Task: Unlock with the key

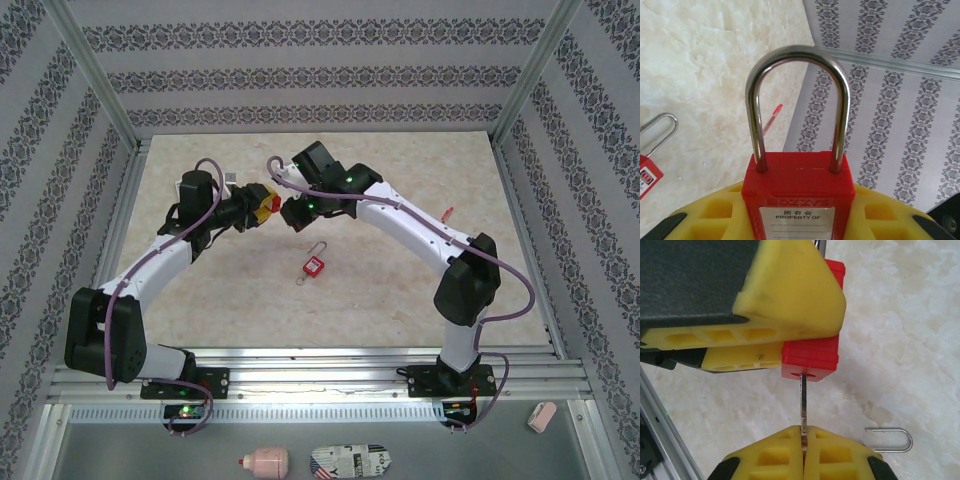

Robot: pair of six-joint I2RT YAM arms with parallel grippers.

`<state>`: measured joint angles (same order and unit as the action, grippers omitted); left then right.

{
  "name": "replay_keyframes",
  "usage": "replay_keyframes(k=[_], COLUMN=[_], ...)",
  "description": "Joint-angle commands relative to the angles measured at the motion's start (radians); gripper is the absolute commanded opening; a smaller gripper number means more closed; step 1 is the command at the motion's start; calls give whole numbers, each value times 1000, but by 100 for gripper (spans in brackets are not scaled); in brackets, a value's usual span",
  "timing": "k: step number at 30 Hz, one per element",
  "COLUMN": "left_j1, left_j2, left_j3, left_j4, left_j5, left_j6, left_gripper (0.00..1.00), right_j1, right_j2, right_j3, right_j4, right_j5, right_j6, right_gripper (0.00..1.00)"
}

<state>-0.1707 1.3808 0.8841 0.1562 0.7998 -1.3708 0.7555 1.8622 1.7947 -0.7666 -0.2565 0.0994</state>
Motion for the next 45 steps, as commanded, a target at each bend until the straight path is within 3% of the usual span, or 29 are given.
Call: replay_keyframes(k=[1, 6, 15, 22, 27, 31, 38, 45], left_j1=[-27, -39, -79, -101, -115, -161, -211, -225], left_j2=[-1, 16, 67, 63, 70, 101, 134, 153], left_j3=[30, 52, 21, 29, 43, 78, 156, 175], left_j4=[-73, -86, 81, 55, -81, -24, -136, -196], left_j5=[39, 35, 54, 54, 50, 49, 22, 34], left_j6=[31, 24, -88, -67, 4, -48, 11, 49], left_gripper=[0, 0, 0, 0, 0, 0, 0, 0], right_j1=[24, 30, 44, 6, 22, 16, 9, 13], right_j2=[15, 15, 9, -13, -21, -5, -98, -135], right_j3=[53, 61, 75, 47, 60, 54, -98, -137], right_j4=[39, 57, 105, 170, 169, 194, 369, 377], right_j5=[69, 84, 96, 17, 68, 22, 79, 78], right_j6=[-38, -37, -49, -35, -103, -78, -62, -179], right_gripper=[0, 0, 0, 0, 0, 0, 0, 0])
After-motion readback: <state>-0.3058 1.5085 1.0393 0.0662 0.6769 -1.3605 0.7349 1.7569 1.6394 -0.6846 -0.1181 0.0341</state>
